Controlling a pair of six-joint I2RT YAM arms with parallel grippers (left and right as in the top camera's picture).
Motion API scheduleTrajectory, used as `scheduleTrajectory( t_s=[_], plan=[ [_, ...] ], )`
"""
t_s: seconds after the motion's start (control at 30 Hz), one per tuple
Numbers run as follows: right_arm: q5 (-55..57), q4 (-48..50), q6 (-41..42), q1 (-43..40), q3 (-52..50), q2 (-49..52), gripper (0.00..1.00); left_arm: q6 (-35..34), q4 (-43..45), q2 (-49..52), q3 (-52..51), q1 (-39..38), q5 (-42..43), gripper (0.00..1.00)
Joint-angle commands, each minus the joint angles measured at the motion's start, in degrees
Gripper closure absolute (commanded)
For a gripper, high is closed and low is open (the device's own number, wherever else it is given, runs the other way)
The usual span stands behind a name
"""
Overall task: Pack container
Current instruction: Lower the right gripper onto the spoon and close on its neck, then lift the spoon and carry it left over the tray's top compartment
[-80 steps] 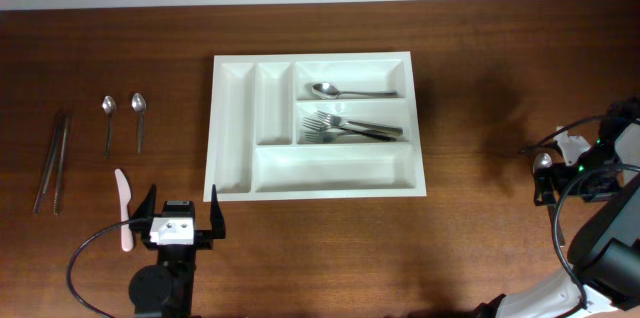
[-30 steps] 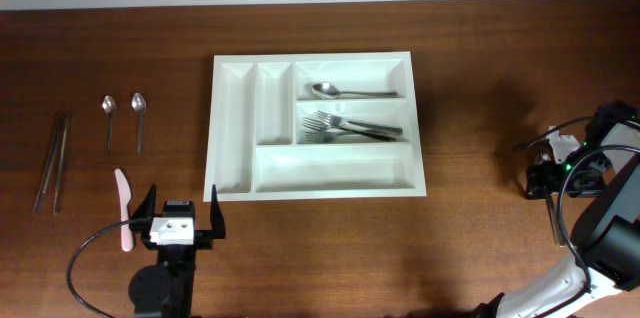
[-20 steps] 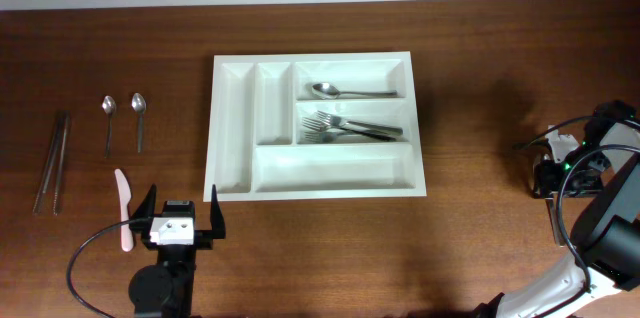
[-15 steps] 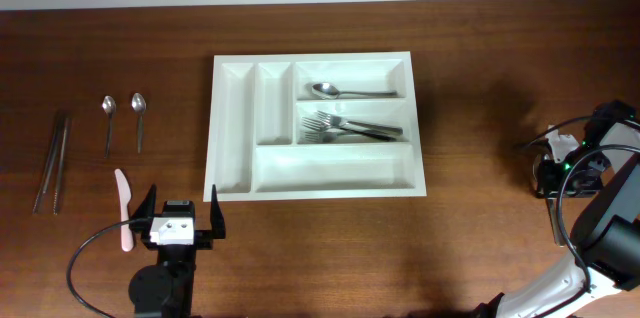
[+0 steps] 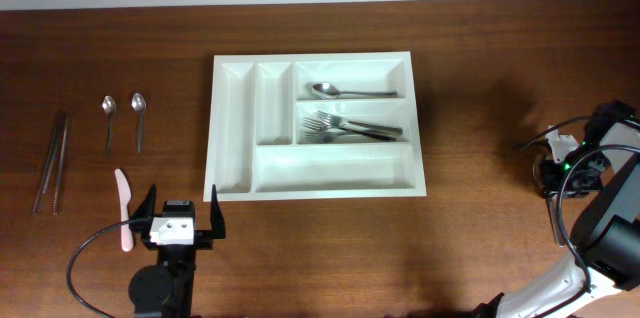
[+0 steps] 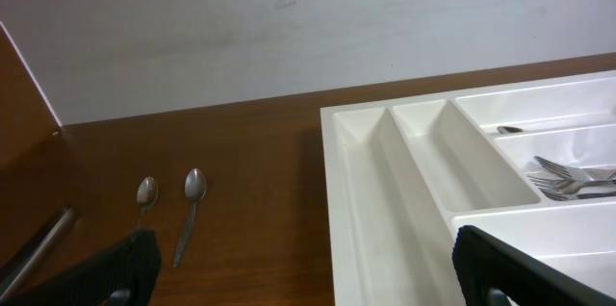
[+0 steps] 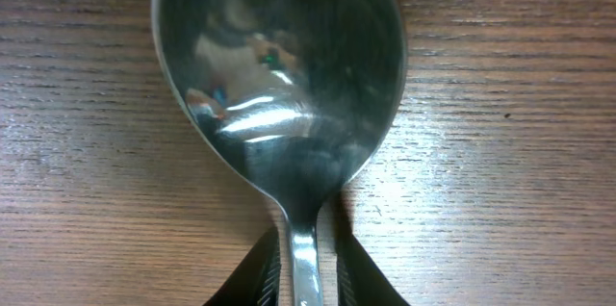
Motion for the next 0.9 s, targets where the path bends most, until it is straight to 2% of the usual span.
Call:
scheduleTrajectory(
  t_s=[0.0,0.1,0.23,0.6,0.87],
  plan=[
    [-0.1,0.5,0.7,0.4,-0.4,1.8,0.81,0.8,0.0,-0.4,-0.3,0.2,-0.2,0.01],
    [-0.1,0.5,0.7,0.4,-0.4,1.8,0.83,0.7,0.0,-0.4,-0.3,0.2,-0.2,0.01],
    [-0.1,0.5,0.7,0.4,-0.4,1.8,0.93,0.7,0.0,-0.4,-0.3,0.2,-0.2,0.01],
    [0.0,0.5,0.7,0.7,-0.2,1.8,0.93,0.7,0.0,-0.4,-0.3,0.2,-0.2,0.01],
    [0.4,-0.2,0.7,5.1,3.1,1.8,0.94,0.7,0.0,-0.4,-0.3,0.2,-0.2,0.01]
  ],
)
